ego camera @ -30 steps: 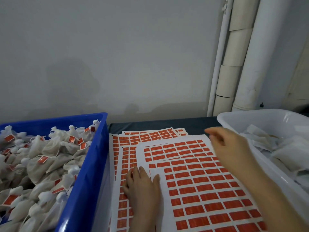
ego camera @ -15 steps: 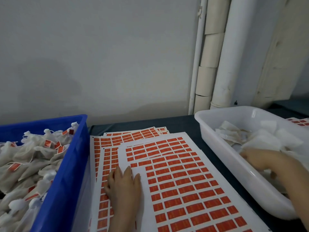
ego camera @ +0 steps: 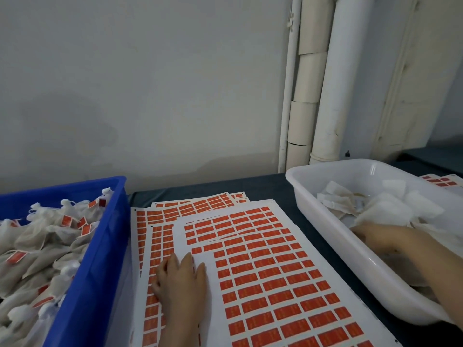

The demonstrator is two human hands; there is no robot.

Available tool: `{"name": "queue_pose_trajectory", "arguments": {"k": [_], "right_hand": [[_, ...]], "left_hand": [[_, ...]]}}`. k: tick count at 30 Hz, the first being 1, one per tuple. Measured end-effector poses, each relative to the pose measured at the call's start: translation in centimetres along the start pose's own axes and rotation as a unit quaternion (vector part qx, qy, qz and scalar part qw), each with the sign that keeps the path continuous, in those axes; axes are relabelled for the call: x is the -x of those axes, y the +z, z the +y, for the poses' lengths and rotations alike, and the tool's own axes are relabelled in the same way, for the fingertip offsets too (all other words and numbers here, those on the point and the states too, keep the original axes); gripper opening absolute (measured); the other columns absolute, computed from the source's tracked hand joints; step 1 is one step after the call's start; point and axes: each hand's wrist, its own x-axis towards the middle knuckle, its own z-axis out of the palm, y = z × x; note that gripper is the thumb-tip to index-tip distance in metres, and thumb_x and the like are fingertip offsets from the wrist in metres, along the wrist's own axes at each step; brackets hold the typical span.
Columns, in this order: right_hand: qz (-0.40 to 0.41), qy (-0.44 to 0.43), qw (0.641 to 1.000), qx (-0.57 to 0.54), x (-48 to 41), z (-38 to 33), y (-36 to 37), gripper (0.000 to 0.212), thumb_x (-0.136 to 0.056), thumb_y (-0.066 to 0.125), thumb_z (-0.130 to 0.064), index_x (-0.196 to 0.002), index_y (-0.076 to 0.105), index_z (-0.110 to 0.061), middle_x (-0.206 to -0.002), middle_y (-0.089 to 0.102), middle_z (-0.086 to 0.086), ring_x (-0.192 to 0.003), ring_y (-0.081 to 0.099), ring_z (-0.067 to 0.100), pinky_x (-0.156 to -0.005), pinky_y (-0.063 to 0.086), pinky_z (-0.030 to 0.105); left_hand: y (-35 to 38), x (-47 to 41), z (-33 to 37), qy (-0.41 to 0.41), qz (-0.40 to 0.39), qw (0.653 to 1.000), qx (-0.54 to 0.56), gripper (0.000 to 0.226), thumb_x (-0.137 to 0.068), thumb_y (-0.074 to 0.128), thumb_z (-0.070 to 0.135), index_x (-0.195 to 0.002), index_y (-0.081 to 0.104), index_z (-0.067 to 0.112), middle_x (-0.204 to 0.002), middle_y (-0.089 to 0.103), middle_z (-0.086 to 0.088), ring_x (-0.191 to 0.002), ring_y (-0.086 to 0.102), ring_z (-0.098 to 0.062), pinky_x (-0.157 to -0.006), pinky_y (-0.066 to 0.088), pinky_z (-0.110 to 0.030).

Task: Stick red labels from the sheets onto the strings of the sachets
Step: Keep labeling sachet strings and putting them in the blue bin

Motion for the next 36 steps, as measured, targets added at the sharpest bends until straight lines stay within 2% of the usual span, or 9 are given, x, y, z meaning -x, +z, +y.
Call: {"name": "queue_pose_trajectory", "arguments": {"k": [6, 9, 16, 19, 22, 25, 27, 32, 36], "right_hand": [[0.062, -0.002, 0.998, -0.012, -0.7, 0.0, 0.3, 0.075, -0.086, 0.056, -0.025, -0.146, 0.012, -0.027, -0.133, 0.046, 0.009, -0.108, 0.052, 0.023, -0.088, 0.042, 0.029], [0.105, 0.072, 0.991, 0.037, -1.4, 1.1, 0.7, 0.065, -0.089, 0.046, -0.029, -0.145, 0.013, -0.026, -0.139, 0.031, 0.013, -0.122, 0.040, 0.032, -0.100, 0.035, 0.037], [0.096, 0.166, 0.981, -0.038, -2.0, 3.0, 1.1, 0.071, -0.096, 0.041, -0.022, -0.145, -0.007, -0.007, -0.151, 0.017, 0.018, -0.135, 0.027, 0.031, -0.106, 0.028, 0.035], [0.103, 0.171, 0.978, -0.063, -2.4, 3.1, 1.2, 0.059, -0.092, 0.045, -0.016, -0.142, 0.018, -0.002, -0.137, 0.040, 0.017, -0.122, 0.044, 0.028, -0.095, 0.039, 0.031], [0.067, 0.126, 0.989, -0.042, -2.2, 2.5, 0.9, 0.023, -0.087, 0.046, -0.007, -0.108, 0.056, -0.008, -0.091, 0.058, 0.005, -0.085, 0.056, 0.020, -0.063, 0.043, 0.023], [0.116, 0.193, 0.973, -0.048, -2.2, 2.5, 0.8, 0.044, -0.095, 0.046, -0.022, -0.134, 0.037, -0.006, -0.137, 0.041, 0.010, -0.124, 0.041, 0.022, -0.101, 0.034, 0.030], [0.113, 0.252, 0.960, -0.049, -2.3, 3.1, 0.7, 0.045, -0.095, 0.040, -0.028, -0.135, 0.036, -0.008, -0.148, 0.024, 0.015, -0.133, 0.024, 0.032, -0.110, 0.024, 0.041], [0.099, 0.201, 0.973, -0.053, -2.6, 3.5, 0.8, 0.038, -0.083, 0.056, -0.024, -0.114, 0.058, -0.003, -0.089, 0.060, 0.007, -0.088, 0.057, 0.024, -0.071, 0.044, 0.026], [0.163, 0.197, 0.963, -0.085, -1.8, 2.7, 0.1, 0.040, -0.079, 0.068, -0.033, -0.104, 0.057, -0.004, -0.088, 0.058, 0.004, -0.082, 0.052, 0.021, -0.069, 0.039, 0.025]], "left_hand": [[-0.1, 0.1, 0.1, -0.005, -0.004, 1.000, -0.005, 0.052, -0.090, 0.037, 0.058, -0.137, 0.036, 0.036, -0.151, 0.031, 0.008, -0.139, 0.024, -0.022, -0.115, 0.015, -0.049], [-0.2, 0.1, 0.1, -0.003, -0.004, 1.000, -0.008, 0.051, -0.090, 0.037, 0.057, -0.137, 0.036, 0.036, -0.151, 0.031, 0.008, -0.139, 0.025, -0.022, -0.115, 0.015, -0.048], [-0.2, 0.0, 0.0, -0.004, -0.003, 1.000, -0.006, 0.051, -0.090, 0.037, 0.057, -0.136, 0.037, 0.036, -0.150, 0.032, 0.008, -0.138, 0.026, -0.022, -0.114, 0.017, -0.048], [-0.2, 0.0, 0.0, -0.007, -0.004, 1.000, -0.003, 0.052, -0.090, 0.038, 0.057, -0.137, 0.036, 0.036, -0.150, 0.032, 0.008, -0.138, 0.026, -0.022, -0.114, 0.017, -0.048], [-0.1, 0.1, 0.1, -0.006, -0.003, 1.000, -0.007, 0.052, -0.090, 0.037, 0.058, -0.137, 0.036, 0.036, -0.150, 0.032, 0.008, -0.138, 0.026, -0.022, -0.114, 0.017, -0.048], [-0.2, 0.0, 0.1, -0.007, -0.002, 1.000, -0.005, 0.052, -0.090, 0.037, 0.057, -0.138, 0.036, 0.036, -0.151, 0.031, 0.008, -0.139, 0.025, -0.022, -0.114, 0.017, -0.048], [-0.2, 0.0, 0.0, -0.007, -0.001, 1.000, -0.001, 0.052, -0.090, 0.038, 0.057, -0.137, 0.036, 0.035, -0.151, 0.031, 0.008, -0.139, 0.025, -0.022, -0.114, 0.016, -0.048], [-0.2, 0.0, 0.0, -0.007, -0.001, 1.000, 0.000, 0.052, -0.090, 0.038, 0.057, -0.137, 0.037, 0.035, -0.151, 0.032, 0.008, -0.138, 0.025, -0.022, -0.114, 0.016, -0.048], [-0.1, 0.0, 0.0, -0.007, 0.003, 1.000, 0.006, 0.052, -0.090, 0.039, 0.057, -0.137, 0.039, 0.035, -0.150, 0.033, 0.008, -0.138, 0.026, -0.022, -0.114, 0.016, -0.049]]}}
